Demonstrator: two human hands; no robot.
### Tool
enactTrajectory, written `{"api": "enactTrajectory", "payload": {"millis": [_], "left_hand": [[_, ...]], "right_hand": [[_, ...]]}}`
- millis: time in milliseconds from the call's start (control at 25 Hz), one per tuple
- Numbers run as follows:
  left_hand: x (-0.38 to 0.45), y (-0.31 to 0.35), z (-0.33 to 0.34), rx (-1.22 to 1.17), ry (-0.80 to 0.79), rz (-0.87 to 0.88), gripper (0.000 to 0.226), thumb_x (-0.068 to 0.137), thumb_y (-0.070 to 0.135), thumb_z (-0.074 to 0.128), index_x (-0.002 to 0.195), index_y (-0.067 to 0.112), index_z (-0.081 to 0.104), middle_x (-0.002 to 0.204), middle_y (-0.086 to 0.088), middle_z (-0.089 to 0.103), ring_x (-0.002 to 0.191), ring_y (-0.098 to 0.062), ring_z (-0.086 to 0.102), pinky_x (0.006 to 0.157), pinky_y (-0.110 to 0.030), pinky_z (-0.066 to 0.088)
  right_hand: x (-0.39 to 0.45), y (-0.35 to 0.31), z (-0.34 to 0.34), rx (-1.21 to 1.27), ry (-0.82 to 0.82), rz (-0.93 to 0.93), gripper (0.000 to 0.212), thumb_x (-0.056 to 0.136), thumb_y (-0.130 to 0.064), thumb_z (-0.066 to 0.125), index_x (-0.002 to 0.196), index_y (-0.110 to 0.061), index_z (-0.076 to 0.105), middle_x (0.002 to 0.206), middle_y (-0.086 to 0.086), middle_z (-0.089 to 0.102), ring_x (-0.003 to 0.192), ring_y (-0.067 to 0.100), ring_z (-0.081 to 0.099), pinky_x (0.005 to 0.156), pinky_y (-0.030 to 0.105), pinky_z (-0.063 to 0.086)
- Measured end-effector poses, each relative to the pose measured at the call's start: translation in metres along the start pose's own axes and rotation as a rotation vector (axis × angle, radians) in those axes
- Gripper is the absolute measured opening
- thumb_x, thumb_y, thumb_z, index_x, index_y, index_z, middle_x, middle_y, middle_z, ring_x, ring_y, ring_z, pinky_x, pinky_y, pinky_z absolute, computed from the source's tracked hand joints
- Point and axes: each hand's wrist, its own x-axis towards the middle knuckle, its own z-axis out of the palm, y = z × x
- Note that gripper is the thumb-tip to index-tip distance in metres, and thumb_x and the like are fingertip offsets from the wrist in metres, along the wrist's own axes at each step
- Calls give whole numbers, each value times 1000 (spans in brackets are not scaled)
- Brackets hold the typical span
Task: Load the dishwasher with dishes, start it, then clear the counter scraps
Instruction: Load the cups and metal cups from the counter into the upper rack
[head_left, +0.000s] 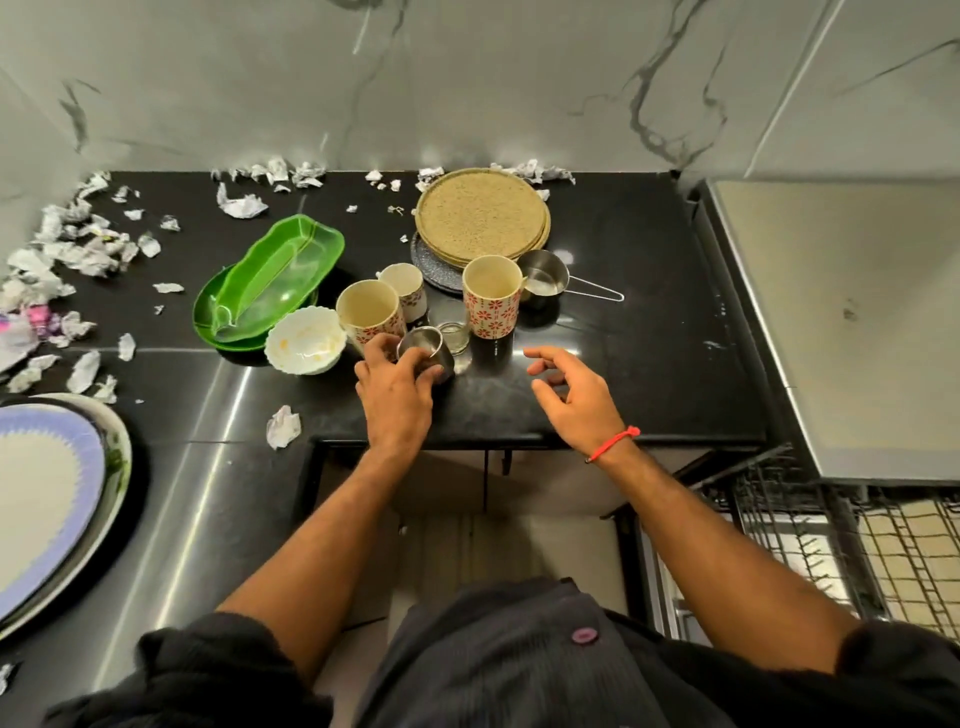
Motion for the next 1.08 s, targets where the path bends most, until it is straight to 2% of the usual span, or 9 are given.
{"api": "enactTrajectory", "payload": {"millis": [80,200,280,360,480,640,880,1000,1080], "left_hand": [[-9,15,-3,-220,-37,-17,21,96,32,65,113,19,65,141,-7,36,122,-25,42,107,-41,41],[-31,57,-5,-589,-235,-44,14,104,32,51,112,23,57,128,-3,51,109,-10,55,105,-38,49],[-45,87,1,-758,-384,-47,16,106,36,45,106,26,57,111,-2,64,103,-15,63,97,-44,52],[-60,118,14,-817,-550,-49,22,107,37,43,104,22,58,104,-8,67,102,-26,65,90,-46,53],[-87,170,40,-764,-825,-84,27,108,40,38,104,25,61,96,-5,66,85,-21,62,68,-32,51],[-127,245,92,-702,-1123,-112,30,109,38,38,102,23,63,83,0,65,61,-7,57,55,-25,44],[-224,368,215,-441,-1370,38,31,108,35,40,127,25,62,115,-3,69,76,-17,68,51,-27,52],[-263,405,276,-261,-1437,84,29,107,32,45,132,28,59,128,-3,63,95,-26,72,61,-31,58],[-285,417,317,-132,-1448,119,32,107,26,47,138,25,54,134,-1,58,99,-23,71,70,-34,60]], "right_hand": [[-11,-2,-8,35,-35,-24,51,89,-7,64,135,-24,53,115,-1,60,95,13,61,77,33,56],[-33,-4,-29,-38,-124,-148,79,83,-17,75,149,-25,33,145,-2,40,120,17,52,88,31,55],[-47,-1,-45,-144,-131,-226,86,81,-20,79,152,-16,30,155,3,30,137,22,40,100,39,50],[-61,3,-64,-218,-64,-270,83,81,-17,80,149,-5,34,155,12,31,145,28,31,112,49,39],[-94,16,-111,-183,108,-202,72,80,-12,80,141,1,43,144,15,45,138,27,42,112,51,36],[-161,52,-177,-108,329,68,80,78,-24,84,144,-5,41,141,7,52,131,17,50,111,39,41],[-270,149,-288,-128,575,353,80,73,-32,87,139,-10,47,134,5,53,124,16,53,105,37,46],[-309,209,-321,-179,623,522,78,73,-29,86,138,-13,48,129,9,48,117,13,49,103,31,46],[-326,253,-333,-179,666,667,75,73,-20,84,137,-12,47,128,11,47,114,12,48,102,35,47]]}}
